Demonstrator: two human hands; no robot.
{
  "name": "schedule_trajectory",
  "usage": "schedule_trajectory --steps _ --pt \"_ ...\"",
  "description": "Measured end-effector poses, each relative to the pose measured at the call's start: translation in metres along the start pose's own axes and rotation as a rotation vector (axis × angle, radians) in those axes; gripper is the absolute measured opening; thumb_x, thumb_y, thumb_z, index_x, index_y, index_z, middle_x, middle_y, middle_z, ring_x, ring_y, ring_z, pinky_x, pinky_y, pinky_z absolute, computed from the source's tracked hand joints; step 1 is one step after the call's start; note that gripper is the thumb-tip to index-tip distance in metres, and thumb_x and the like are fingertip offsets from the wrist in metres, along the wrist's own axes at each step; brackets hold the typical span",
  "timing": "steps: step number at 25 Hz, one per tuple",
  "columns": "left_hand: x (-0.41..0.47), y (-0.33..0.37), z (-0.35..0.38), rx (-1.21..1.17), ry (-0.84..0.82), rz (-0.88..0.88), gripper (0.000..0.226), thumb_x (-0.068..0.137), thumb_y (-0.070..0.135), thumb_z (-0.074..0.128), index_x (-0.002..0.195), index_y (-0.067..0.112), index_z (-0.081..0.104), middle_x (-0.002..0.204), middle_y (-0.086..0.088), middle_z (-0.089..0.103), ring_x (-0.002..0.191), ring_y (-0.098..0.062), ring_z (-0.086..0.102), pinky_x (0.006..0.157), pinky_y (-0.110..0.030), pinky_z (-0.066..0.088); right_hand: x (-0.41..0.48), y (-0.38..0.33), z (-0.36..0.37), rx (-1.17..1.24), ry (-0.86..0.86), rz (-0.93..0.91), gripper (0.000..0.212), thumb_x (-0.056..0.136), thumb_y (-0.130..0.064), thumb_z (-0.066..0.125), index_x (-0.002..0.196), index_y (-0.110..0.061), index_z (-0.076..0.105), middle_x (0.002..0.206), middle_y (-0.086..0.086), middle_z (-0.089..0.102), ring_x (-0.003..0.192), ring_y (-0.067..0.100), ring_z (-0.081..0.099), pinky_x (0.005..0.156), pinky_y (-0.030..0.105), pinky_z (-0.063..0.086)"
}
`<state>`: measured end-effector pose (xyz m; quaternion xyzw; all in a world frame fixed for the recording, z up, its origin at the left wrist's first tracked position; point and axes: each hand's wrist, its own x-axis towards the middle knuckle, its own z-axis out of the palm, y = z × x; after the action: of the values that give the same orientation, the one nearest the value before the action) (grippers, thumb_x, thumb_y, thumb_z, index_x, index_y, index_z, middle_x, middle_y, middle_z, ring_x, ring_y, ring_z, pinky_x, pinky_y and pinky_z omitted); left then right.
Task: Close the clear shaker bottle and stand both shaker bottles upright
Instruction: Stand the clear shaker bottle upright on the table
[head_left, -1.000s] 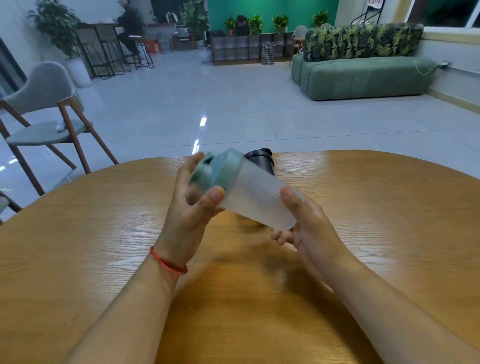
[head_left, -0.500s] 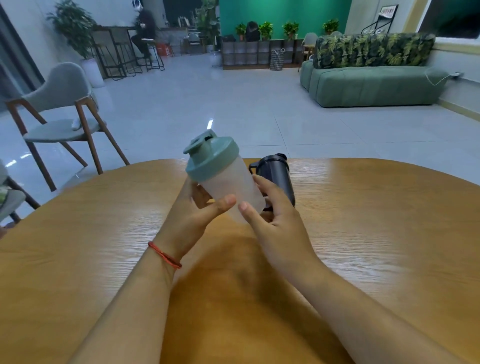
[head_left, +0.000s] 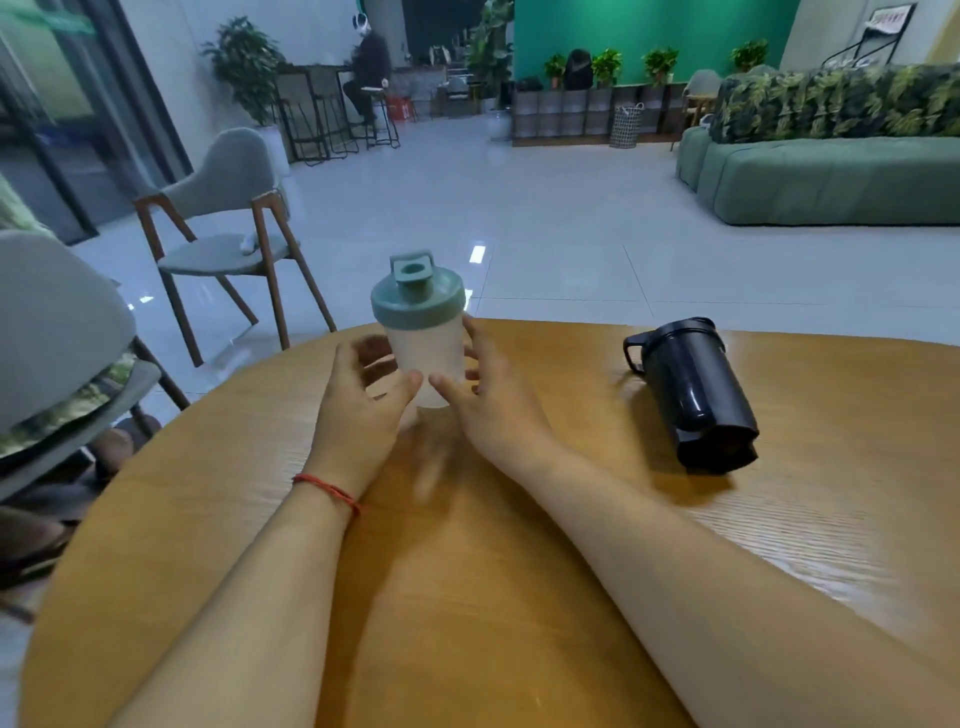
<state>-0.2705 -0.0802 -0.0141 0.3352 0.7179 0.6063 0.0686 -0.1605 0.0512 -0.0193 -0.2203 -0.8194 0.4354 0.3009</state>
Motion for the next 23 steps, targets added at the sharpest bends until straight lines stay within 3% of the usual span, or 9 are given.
schedule_trajectory --steps 2,6,10,12,16,23 --pt "0.012 -0.005 -0.002 -0.032 0.005 -0.043 0.050 0.102 0.019 0.066 0.150 0.024 0.052 0.148 0.002 0.061 0.137 -0.014 0.058 0.114 -0.049 0.051 0.022 -0.001 0.017 0.026 0.007 0.004 0.079 0.104 -0.036 0.073 0.171 -0.031 0.031 0.155 0.001 0.064 0.132 0.023 0.067 0.109 0.049 0.056" --pt "0.023 -0.012 -0.003 0.025 0.022 -0.157 0.066 0.105 0.020 0.054 0.165 0.041 0.036 0.154 -0.003 0.047 0.134 -0.020 0.054 0.109 -0.042 0.052 0.049 -0.001 0.045 0.050 -0.006 0.015 0.079 0.104 -0.034 0.072 0.171 -0.030 0.031 0.154 0.003 0.066 0.131 0.026 0.069 0.108 0.052 0.057" --pt "0.028 -0.020 -0.007 -0.015 0.047 -0.253 0.073 0.095 0.028 0.052 0.160 0.055 0.035 0.143 -0.006 0.057 0.128 -0.026 0.062 0.108 -0.053 0.054 0.059 0.004 0.057 -0.003 -0.047 0.000 0.078 0.106 -0.031 0.068 0.173 -0.030 0.027 0.160 0.006 0.061 0.136 0.028 0.066 0.111 0.053 0.054" --pt "0.030 -0.024 -0.005 -0.018 0.076 -0.288 0.071 0.095 0.023 0.051 0.160 0.052 0.037 0.141 -0.005 0.059 0.127 -0.027 0.063 0.103 -0.050 0.056 0.061 0.006 0.057 -0.056 -0.070 0.004 0.077 0.109 -0.033 0.064 0.174 -0.033 0.023 0.160 0.006 0.061 0.132 0.027 0.068 0.111 0.050 0.054" --pt "0.031 -0.029 0.000 0.030 0.109 -0.284 0.067 0.102 0.011 0.054 0.163 0.037 0.039 0.143 -0.001 0.057 0.123 -0.019 0.060 0.075 -0.023 0.048 0.064 0.006 0.060 -0.133 -0.102 0.022 0.074 0.112 -0.035 0.056 0.176 -0.032 0.019 0.157 0.008 0.064 0.133 0.030 0.067 0.110 0.050 0.053" --pt "0.016 -0.012 0.010 0.010 0.263 -0.313 0.048 0.102 0.014 0.062 0.145 0.021 0.041 0.122 -0.001 0.060 0.100 -0.016 0.065 0.065 -0.020 0.046 0.045 0.001 0.049 -0.056 -0.036 0.056 0.074 0.111 -0.030 0.058 0.175 -0.031 0.020 0.172 0.005 0.047 0.148 0.026 0.054 0.121 0.048 0.046"
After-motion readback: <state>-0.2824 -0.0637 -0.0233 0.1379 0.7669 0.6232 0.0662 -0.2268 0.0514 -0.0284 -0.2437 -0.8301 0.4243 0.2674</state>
